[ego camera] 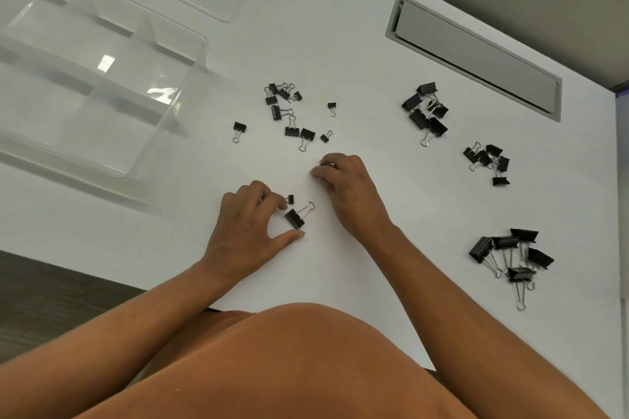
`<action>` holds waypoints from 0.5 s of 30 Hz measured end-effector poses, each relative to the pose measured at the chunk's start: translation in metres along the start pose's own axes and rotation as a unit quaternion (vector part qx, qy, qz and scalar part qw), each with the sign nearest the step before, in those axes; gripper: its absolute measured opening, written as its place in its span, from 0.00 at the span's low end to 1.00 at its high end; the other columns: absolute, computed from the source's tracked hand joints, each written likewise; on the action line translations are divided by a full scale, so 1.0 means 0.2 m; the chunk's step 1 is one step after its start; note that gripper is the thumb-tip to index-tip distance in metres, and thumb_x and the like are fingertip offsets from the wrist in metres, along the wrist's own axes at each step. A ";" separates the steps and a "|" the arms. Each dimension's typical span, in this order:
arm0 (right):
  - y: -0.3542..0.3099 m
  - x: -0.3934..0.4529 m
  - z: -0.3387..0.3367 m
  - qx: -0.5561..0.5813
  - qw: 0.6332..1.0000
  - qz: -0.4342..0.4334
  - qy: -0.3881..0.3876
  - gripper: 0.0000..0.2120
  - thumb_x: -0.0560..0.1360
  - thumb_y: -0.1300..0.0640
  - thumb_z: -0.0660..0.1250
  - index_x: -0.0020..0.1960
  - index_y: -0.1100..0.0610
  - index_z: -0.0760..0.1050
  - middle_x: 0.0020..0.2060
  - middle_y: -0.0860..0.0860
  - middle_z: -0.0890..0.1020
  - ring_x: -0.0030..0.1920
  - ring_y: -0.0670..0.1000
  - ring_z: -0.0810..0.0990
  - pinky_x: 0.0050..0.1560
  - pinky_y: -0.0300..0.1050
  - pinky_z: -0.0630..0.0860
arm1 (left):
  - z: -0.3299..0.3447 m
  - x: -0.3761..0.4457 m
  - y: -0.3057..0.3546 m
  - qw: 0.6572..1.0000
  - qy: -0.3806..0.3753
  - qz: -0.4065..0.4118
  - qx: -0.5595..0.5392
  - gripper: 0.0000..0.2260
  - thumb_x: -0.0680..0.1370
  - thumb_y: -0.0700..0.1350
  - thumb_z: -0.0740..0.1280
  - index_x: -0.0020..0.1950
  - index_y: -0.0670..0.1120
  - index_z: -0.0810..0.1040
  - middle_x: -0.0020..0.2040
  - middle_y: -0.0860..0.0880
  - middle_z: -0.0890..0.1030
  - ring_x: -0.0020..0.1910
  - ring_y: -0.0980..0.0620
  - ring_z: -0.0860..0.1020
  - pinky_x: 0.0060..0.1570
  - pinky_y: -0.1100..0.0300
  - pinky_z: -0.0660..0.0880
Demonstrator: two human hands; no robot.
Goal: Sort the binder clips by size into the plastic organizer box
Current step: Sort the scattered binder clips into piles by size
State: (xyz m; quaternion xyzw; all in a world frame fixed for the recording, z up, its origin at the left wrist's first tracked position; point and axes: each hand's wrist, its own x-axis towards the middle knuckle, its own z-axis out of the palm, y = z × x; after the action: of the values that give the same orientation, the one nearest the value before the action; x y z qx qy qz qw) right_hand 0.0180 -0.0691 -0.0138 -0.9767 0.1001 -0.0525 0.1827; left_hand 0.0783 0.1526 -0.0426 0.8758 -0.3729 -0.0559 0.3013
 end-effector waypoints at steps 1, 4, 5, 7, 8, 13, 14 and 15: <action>0.00 -0.02 -0.01 -0.003 1.000 0.006 0.012 0.09 0.82 0.63 0.68 0.59 0.57 0.84 0.57 0.51 0.82 0.56 0.57 0.76 0.52 0.48 0.78 | 0.01 0.00 0.01 1.000 0.001 -0.009 0.000 0.23 0.69 0.64 0.79 0.53 0.50 0.80 0.50 0.52 0.74 0.46 0.49 0.76 0.49 0.54 0.65; 0.03 -0.11 -0.01 -0.011 0.998 0.040 0.044 0.07 0.80 0.65 0.71 0.56 0.58 0.85 0.55 0.51 0.83 0.55 0.56 0.77 0.54 0.40 0.72 | 0.02 0.01 0.04 1.000 0.002 -0.025 0.004 0.20 0.69 0.62 0.79 0.51 0.51 0.81 0.49 0.53 0.74 0.46 0.49 0.76 0.48 0.53 0.64; 0.05 -0.14 -0.01 -0.014 0.997 0.061 0.055 0.07 0.80 0.65 0.71 0.56 0.58 0.85 0.55 0.51 0.83 0.55 0.56 0.77 0.56 0.38 0.71 | 0.02 0.02 0.04 1.000 0.001 -0.026 0.003 0.19 0.69 0.62 0.79 0.52 0.51 0.81 0.49 0.53 0.75 0.46 0.49 0.75 0.49 0.53 0.65; 0.11 -0.21 -0.03 -0.006 0.989 0.120 0.085 0.08 0.80 0.64 0.71 0.57 0.58 0.85 0.55 0.51 0.83 0.57 0.56 0.77 0.59 0.33 0.67 | 0.02 0.01 0.03 1.000 -0.001 -0.022 0.000 0.19 0.71 0.60 0.79 0.53 0.51 0.82 0.49 0.53 0.75 0.46 0.49 0.75 0.49 0.53 0.64; 0.15 -0.24 -0.04 -0.002 0.983 0.150 0.103 0.08 0.80 0.64 0.71 0.57 0.58 0.85 0.56 0.51 0.83 0.57 0.55 0.77 0.60 0.29 0.65 | 0.02 0.01 0.02 1.000 -0.002 -0.018 0.000 0.18 0.71 0.60 0.78 0.54 0.51 0.82 0.49 0.53 0.75 0.46 0.49 0.75 0.49 0.54 0.64; 0.25 -0.33 -0.10 -0.015 0.975 0.188 0.113 0.09 0.82 0.62 0.69 0.60 0.58 0.84 0.57 0.52 0.80 0.60 0.54 0.75 0.59 0.39 0.70 | 0.02 0.01 0.01 1.000 -0.011 -0.009 -0.002 0.17 0.73 0.59 0.77 0.56 0.51 0.82 0.50 0.53 0.75 0.48 0.50 0.75 0.50 0.53 0.65; 0.26 -0.33 -0.10 -0.021 0.978 0.177 0.108 0.09 0.82 0.62 0.69 0.61 0.58 0.83 0.57 0.52 0.80 0.60 0.55 0.75 0.58 0.40 0.70 | 0.02 0.01 0.01 1.000 -0.013 -0.009 -0.003 0.18 0.73 0.59 0.77 0.57 0.51 0.82 0.51 0.53 0.75 0.49 0.50 0.75 0.51 0.53 0.65; 0.26 -0.32 -0.10 -0.027 0.980 0.166 0.103 0.09 0.83 0.62 0.69 0.61 0.58 0.83 0.57 0.52 0.80 0.59 0.55 0.75 0.57 0.41 0.71 | 0.02 0.01 0.01 1.000 -0.016 -0.009 -0.003 0.18 0.73 0.59 0.76 0.57 0.51 0.82 0.51 0.53 0.75 0.49 0.50 0.75 0.51 0.53 0.65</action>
State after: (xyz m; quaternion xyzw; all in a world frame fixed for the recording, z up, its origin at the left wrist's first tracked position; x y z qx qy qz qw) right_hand -0.0570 -0.1103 -0.0189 -0.9403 0.2807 -0.1191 0.1510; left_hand 0.0773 0.1490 -0.0445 0.8773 -0.3693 -0.0738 0.2975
